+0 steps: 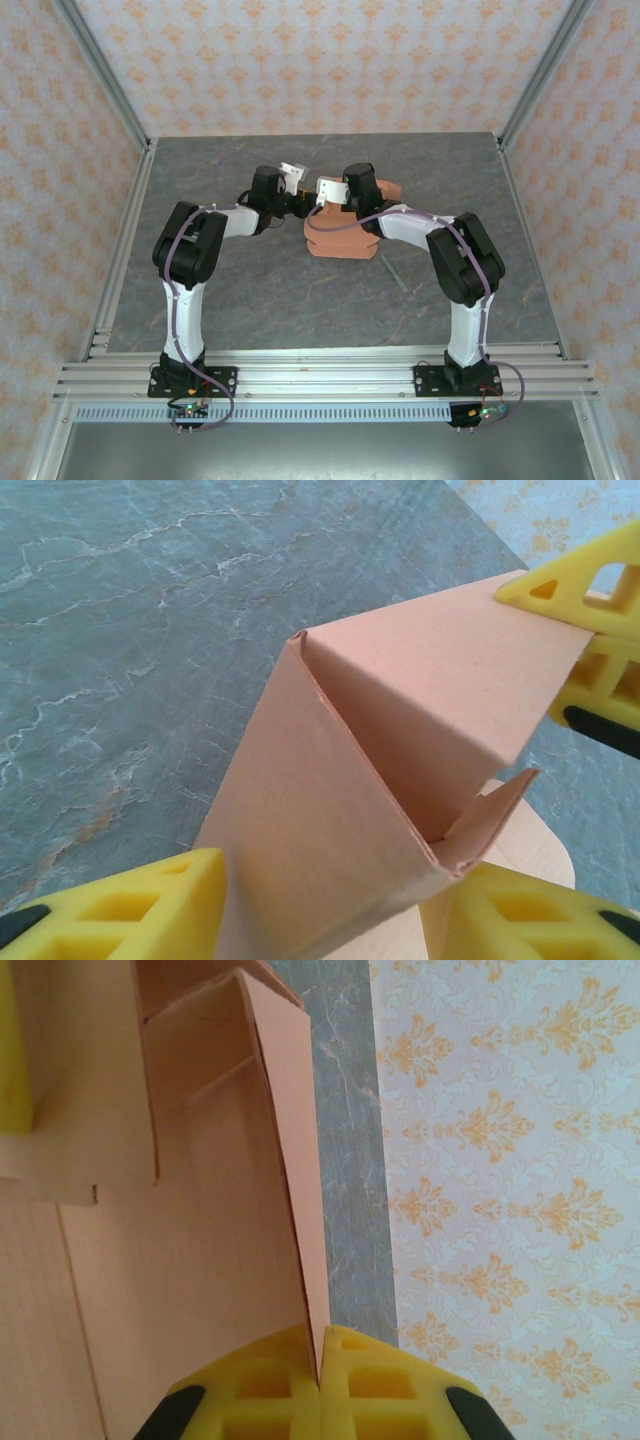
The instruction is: Fold the paper box
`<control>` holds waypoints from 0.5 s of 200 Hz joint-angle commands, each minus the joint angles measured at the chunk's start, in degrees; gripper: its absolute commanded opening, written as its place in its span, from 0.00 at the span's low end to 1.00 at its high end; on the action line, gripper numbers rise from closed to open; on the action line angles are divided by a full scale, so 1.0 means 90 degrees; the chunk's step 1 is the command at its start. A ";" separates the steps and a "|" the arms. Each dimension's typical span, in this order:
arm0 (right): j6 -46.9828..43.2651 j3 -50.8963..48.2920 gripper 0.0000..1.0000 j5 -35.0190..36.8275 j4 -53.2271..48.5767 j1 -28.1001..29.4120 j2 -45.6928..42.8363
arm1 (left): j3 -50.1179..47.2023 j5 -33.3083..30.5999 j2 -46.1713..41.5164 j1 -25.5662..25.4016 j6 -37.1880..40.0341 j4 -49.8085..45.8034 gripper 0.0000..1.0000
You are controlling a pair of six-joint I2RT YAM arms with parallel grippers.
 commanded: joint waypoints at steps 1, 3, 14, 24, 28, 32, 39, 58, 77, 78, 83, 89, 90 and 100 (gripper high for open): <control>0.0290 0.0128 0.00 -0.0357 -0.0390 0.0089 -0.0185 | -0.0131 -0.0543 -0.0189 -0.0040 -0.0210 0.0683 0.52; 0.0294 0.0130 0.00 -0.0358 -0.0390 0.0084 -0.0185 | -0.0140 -0.0541 -0.0194 -0.0041 -0.0215 0.0684 0.52; 0.0295 0.0133 0.00 -0.0343 -0.0390 0.0087 -0.0185 | -0.0169 -0.0521 -0.0206 -0.0075 -0.0198 0.0692 0.50; 0.0303 0.0129 0.00 -0.0339 -0.0400 0.0091 -0.0189 | -0.0186 -0.0521 -0.0227 -0.0118 -0.0188 0.0704 0.50; 0.0310 0.0134 0.00 -0.0332 -0.0396 0.0088 -0.0186 | -0.0193 -0.0529 -0.0228 -0.0131 -0.0179 0.0708 0.50; 0.0319 0.0138 0.00 -0.0329 -0.0398 0.0089 -0.0184 | -0.0201 -0.0538 -0.0233 -0.0149 -0.0178 0.0711 0.50; 0.0343 0.0137 0.00 -0.0322 -0.0395 0.0092 -0.0191 | -0.0199 -0.0558 -0.0238 -0.0179 -0.0184 0.0706 0.50; 0.0358 0.0135 0.00 -0.0312 -0.0396 0.0104 -0.0193 | -0.0257 -0.0685 -0.0275 -0.0234 -0.0211 0.0739 0.52; 0.0364 0.0128 0.00 -0.0281 -0.0390 0.0110 -0.0196 | -0.0373 -0.0771 -0.0313 -0.0260 -0.0302 0.0853 0.53; 0.0364 0.0131 0.00 -0.0276 -0.0390 0.0111 -0.0204 | -0.0380 -0.0773 -0.0314 -0.0260 -0.0318 0.0861 0.54; 0.0363 0.0130 0.00 -0.0280 -0.0390 0.0103 -0.0198 | -0.0410 -0.0786 -0.0324 -0.0260 -0.0340 0.0889 0.54; 0.0363 0.0129 0.00 -0.0269 -0.0390 0.0115 -0.0199 | -0.0447 -0.0809 -0.0334 -0.0269 -0.0372 0.0932 0.54; 0.0363 0.0126 0.00 -0.0270 -0.0390 0.0114 -0.0201 | -0.0456 -0.0811 -0.0335 -0.0269 -0.0378 0.0940 0.54; 0.0363 0.0134 0.00 -0.0266 -0.0393 0.0106 -0.0199 | -0.0516 -0.0811 -0.0352 -0.0268 -0.0441 0.1033 0.54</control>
